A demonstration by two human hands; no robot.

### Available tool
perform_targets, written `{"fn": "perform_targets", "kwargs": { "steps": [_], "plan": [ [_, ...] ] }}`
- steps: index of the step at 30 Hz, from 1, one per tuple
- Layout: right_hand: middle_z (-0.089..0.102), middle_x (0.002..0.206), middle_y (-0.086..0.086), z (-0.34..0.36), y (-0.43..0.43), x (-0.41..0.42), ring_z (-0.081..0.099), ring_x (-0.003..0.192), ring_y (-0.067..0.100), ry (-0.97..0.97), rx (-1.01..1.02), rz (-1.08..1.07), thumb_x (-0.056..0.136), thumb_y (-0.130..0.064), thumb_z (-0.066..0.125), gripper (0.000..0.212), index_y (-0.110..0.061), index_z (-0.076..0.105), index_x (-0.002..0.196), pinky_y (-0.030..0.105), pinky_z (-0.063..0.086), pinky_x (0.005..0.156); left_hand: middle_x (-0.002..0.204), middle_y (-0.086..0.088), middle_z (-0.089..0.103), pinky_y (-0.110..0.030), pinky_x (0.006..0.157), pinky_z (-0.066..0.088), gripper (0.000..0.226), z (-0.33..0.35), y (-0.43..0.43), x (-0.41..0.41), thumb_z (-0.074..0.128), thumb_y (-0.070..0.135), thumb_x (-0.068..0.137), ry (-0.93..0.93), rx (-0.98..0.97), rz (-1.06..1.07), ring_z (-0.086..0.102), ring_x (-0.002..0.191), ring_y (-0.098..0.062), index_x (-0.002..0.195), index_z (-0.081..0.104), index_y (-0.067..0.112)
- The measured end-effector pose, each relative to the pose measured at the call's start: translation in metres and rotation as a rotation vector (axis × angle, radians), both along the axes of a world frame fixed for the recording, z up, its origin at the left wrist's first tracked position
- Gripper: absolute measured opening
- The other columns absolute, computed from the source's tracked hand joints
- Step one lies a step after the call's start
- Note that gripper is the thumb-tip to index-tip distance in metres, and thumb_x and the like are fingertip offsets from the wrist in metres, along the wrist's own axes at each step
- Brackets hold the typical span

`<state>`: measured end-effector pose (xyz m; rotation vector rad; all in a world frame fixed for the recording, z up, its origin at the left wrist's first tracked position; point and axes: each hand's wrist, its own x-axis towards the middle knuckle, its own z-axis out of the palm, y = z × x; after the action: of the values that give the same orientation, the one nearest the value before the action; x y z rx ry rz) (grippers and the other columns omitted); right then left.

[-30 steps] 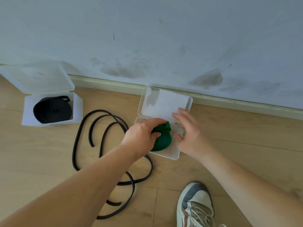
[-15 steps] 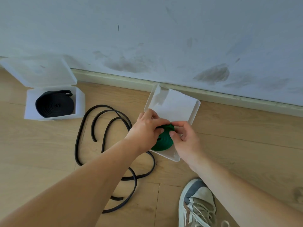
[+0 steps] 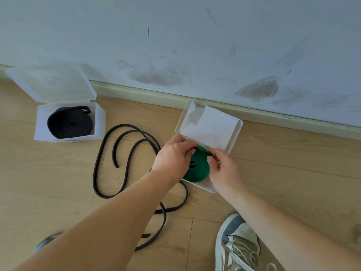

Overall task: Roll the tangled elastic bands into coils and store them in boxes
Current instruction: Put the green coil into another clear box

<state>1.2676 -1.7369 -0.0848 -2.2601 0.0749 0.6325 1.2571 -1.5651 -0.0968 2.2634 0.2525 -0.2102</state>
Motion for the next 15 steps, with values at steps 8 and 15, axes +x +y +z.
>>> {"fn": "perform_targets", "kwargs": {
  "steps": [8,15],
  "plan": [
    [0.067,0.107,-0.008,-0.003,0.014,0.005,0.063,0.099,0.019,-0.003,-0.281,0.149,0.107,-0.028,0.038,0.024,-0.027,0.062,0.112,0.049,0.05,0.095,0.116,0.003,0.064,-0.036,0.074,0.056,0.032,0.008,-0.013,0.017,0.054,0.019,0.102,0.197,0.216,0.008,0.063,0.102,-0.022,0.12,0.074,0.036],
    [0.063,0.106,-0.006,0.013,-0.005,-0.001,0.062,0.102,0.017,-0.294,-0.232,0.304,0.094,-0.027,0.072,0.043,-0.023,0.063,0.135,0.018,0.047,0.08,0.09,-0.003,0.067,-0.036,0.061,0.053,0.011,0.016,-0.011,0.018,0.058,0.027,0.101,0.183,0.255,0.126,0.063,0.079,-0.028,0.099,0.068,0.021]
  ]
}}
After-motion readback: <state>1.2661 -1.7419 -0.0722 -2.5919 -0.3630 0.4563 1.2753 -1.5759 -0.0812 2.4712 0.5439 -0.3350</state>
